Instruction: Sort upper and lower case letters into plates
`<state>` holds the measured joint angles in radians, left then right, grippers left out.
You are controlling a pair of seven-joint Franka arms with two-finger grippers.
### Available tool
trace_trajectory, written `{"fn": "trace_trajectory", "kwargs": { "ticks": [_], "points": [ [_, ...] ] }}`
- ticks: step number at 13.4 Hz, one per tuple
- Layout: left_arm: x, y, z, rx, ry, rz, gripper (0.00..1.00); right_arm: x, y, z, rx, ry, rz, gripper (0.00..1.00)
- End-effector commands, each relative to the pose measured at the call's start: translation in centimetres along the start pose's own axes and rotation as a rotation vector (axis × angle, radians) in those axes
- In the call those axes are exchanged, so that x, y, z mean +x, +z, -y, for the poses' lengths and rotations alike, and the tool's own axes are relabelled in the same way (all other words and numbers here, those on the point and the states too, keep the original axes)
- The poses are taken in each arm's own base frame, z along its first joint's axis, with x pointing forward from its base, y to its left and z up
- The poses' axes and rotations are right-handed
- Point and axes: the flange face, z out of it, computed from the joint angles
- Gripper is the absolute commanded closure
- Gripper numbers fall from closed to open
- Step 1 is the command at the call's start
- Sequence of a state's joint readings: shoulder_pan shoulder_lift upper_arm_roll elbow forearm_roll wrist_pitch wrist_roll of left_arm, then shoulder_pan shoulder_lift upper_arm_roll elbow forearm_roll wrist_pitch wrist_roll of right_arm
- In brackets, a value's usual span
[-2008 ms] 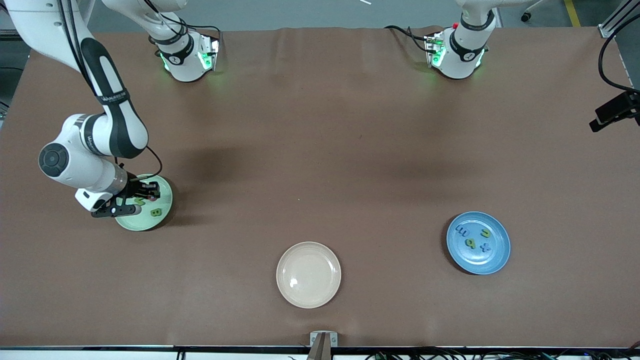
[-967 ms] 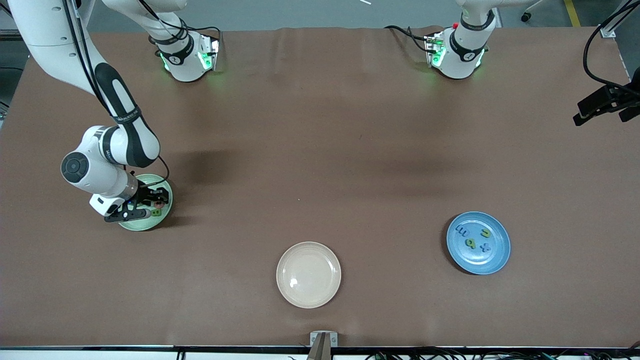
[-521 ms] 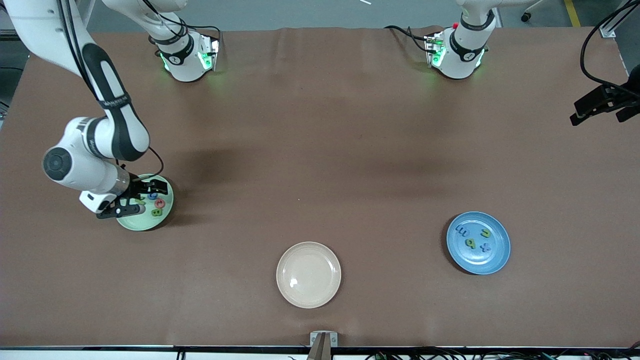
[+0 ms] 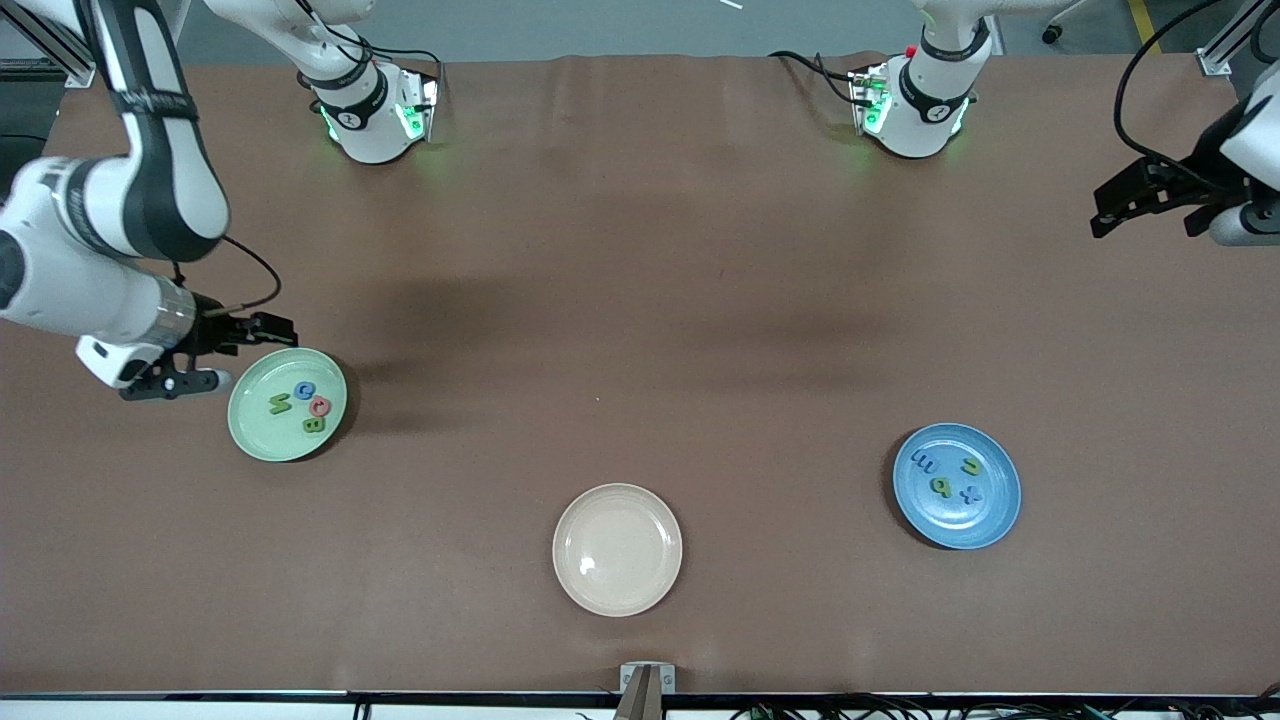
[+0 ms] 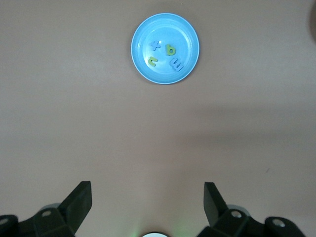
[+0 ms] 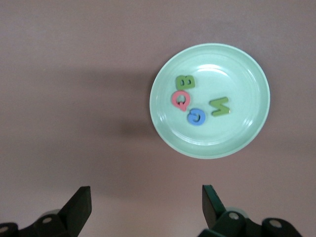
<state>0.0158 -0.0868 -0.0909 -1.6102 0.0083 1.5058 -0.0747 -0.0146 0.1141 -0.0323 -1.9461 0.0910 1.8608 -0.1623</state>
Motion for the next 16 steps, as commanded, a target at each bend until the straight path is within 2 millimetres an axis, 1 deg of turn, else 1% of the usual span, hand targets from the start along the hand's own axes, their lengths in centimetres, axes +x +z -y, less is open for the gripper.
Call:
{"fn": "trace_trajectory", "kwargs": {
  "ticks": [1, 2, 4, 6, 7, 8, 9, 10, 11, 12, 14, 15, 16],
  "points": [
    [-1.2, -0.7, -1.7, 0.026, -0.004, -0.027, 0.00, -0.6, -4.6, 0.7, -0.007, 0.041, 0.025, 0.01],
    [-1.3, -0.5, -1.5, 0.026, -0.007, -0.024, 0.00, -1.0, -6.3, 1.2, -0.008, 0.047, 0.024, 0.01],
    [-1.3, -0.8, -0.8, 0.020, -0.019, -0.030, 0.00, -1.8, -9.7, 3.2, -0.018, 0.073, 0.035, 0.01],
    [-1.2, -0.5, -0.1, 0.017, -0.029, -0.025, 0.00, -2.5, -13.7, 3.5, -0.037, 0.082, 0.021, 0.01],
    [-1.2, -0.6, -0.1, 0.019, -0.028, -0.029, 0.00, -2.8, -15.9, 3.7, -0.045, 0.078, 0.000, 0.01],
    [-1.2, -0.8, -0.1, 0.017, -0.025, -0.032, 0.00, -3.2, -17.6, 3.9, -0.058, 0.077, -0.018, 0.00],
    [-1.1, -0.8, 0.5, 0.018, -0.036, -0.035, 0.00, -3.5, -19.2, 4.0, -0.076, 0.073, -0.043, 0.00],
    [-1.2, -0.9, 0.3, 0.017, -0.033, -0.037, 0.00, -3.6, -20.5, 4.1, -0.088, 0.074, -0.070, 0.00],
    [-1.4, -1.2, 0.2, 0.019, -0.028, -0.042, 0.00, -3.9, -21.9, 3.8, -0.092, 0.077, -0.099, 0.00],
    [-1.7, -1.4, -0.2, 0.024, -0.021, -0.043, 0.00, -4.3, -23.0, 3.6, -0.092, 0.080, -0.107, 0.00],
    [-1.6, -1.5, -0.5, 0.020, -0.016, -0.044, 0.00, -5.2, -25.0, 3.4, -0.112, 0.093, -0.132, 0.00],
    [-1.5, -1.5, -0.6, 0.019, -0.015, -0.045, 0.00, -5.3, -25.5, 3.4, -0.110, 0.088, -0.146, 0.00],
    [-1.5, -1.4, -0.6, 0.017, -0.014, -0.044, 0.00, -5.3, -25.6, 3.4, -0.106, 0.085, -0.150, 0.00]
  ]
}}
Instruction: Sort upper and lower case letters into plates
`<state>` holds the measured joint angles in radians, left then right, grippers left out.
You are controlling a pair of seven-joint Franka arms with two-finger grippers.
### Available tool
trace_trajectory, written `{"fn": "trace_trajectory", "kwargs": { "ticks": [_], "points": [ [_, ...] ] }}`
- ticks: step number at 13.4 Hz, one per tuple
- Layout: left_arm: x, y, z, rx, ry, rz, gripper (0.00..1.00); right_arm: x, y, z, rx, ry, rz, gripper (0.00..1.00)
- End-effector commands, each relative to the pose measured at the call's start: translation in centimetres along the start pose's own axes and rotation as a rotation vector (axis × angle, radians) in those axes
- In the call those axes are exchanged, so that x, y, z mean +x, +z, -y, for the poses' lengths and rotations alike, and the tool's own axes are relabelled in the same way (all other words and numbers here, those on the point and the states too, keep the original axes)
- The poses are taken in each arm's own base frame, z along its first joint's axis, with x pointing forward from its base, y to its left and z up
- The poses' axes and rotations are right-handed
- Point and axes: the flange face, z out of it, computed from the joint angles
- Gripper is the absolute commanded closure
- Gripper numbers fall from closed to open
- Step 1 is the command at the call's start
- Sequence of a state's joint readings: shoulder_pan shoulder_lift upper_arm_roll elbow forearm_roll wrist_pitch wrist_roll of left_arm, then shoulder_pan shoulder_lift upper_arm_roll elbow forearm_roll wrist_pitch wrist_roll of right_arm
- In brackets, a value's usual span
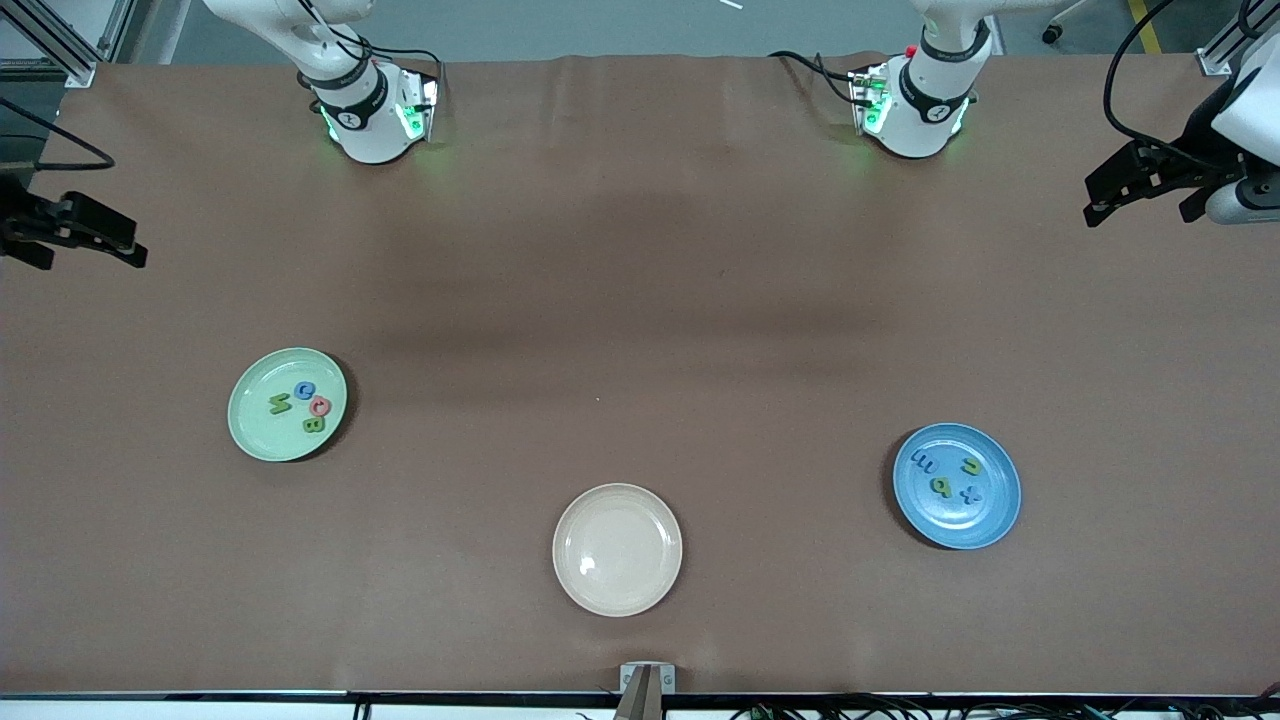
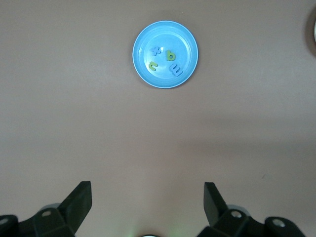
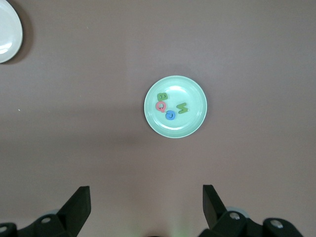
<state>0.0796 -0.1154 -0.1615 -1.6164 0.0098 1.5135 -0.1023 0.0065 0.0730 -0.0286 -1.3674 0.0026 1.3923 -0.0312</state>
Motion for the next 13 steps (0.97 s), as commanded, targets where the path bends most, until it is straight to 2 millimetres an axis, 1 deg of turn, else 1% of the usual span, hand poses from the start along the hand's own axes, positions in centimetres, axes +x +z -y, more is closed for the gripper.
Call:
{"fn": "trace_trajectory", "kwargs": {
  "ticks": [1, 2, 3, 5, 6, 8, 10, 11, 13],
  "points": [
    [-0.5, -0.2, 0.0, 0.007, 0.009, -0.012, 0.00, -1.0, -1.8, -0.1, -0.008, 0.009, -0.029, 0.00],
    [-0.4, 0.0, 0.0, 0.007, 0.009, -0.009, 0.00, -1.4, -2.0, 0.0, -0.008, 0.009, -0.036, 0.00],
    [-0.4, 0.0, -0.2, 0.005, 0.012, -0.009, 0.00, -1.8, -1.7, 0.0, -0.005, 0.009, -0.039, 0.00],
    [-0.4, 0.1, -0.5, -0.017, 0.015, -0.004, 0.00, -3.1, -1.4, -0.2, -0.006, 0.013, -0.071, 0.00],
    [-0.4, 0.1, -0.5, -0.023, 0.015, 0.000, 0.00, -3.1, -1.5, -0.4, -0.006, 0.015, -0.085, 0.00],
    [-0.3, 0.2, -0.3, -0.025, 0.011, 0.002, 0.00, -2.9, -1.2, 0.0, -0.011, 0.008, -0.088, 0.00],
    [-0.3, 0.2, 0.0, -0.026, 0.005, 0.003, 0.00, -3.1, -1.2, -0.1, -0.011, 0.009, -0.082, 0.00],
    [-0.2, 0.0, 0.3, -0.026, 0.000, -0.003, 0.00, -3.2, -1.2, -0.3, -0.007, 0.015, -0.080, 0.00],
    [0.6, -0.3, 0.4, -0.029, -0.005, -0.011, 0.00, -3.2, -1.2, -0.3, 0.000, 0.015, -0.083, 0.00]
  ]
}}
